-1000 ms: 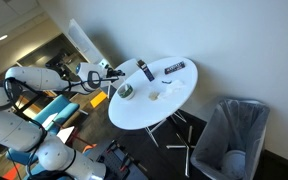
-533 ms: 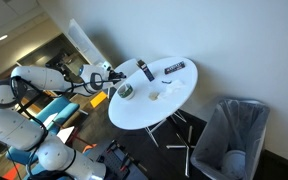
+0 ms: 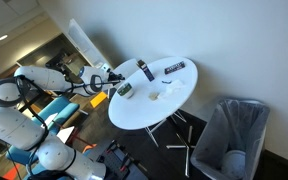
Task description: Use the spoon to mix in the mug and then put it on the table
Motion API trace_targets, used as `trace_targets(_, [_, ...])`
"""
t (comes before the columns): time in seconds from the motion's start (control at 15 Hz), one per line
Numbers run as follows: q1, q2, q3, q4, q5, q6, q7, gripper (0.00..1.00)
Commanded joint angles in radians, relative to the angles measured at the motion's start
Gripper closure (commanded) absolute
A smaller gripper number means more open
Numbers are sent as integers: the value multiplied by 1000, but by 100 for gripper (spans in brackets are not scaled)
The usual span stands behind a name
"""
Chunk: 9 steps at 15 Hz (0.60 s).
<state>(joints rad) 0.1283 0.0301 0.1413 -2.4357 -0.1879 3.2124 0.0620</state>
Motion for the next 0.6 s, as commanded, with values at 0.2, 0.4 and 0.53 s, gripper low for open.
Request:
trace_targets(0.2, [5, -68, 0, -45, 73, -27, -26, 97])
trace_targets(0.4, [5, -89, 0, -58, 91, -52, -22, 97])
trace_targets(0.53, [5, -104, -1, -66, 100, -80, -19, 97])
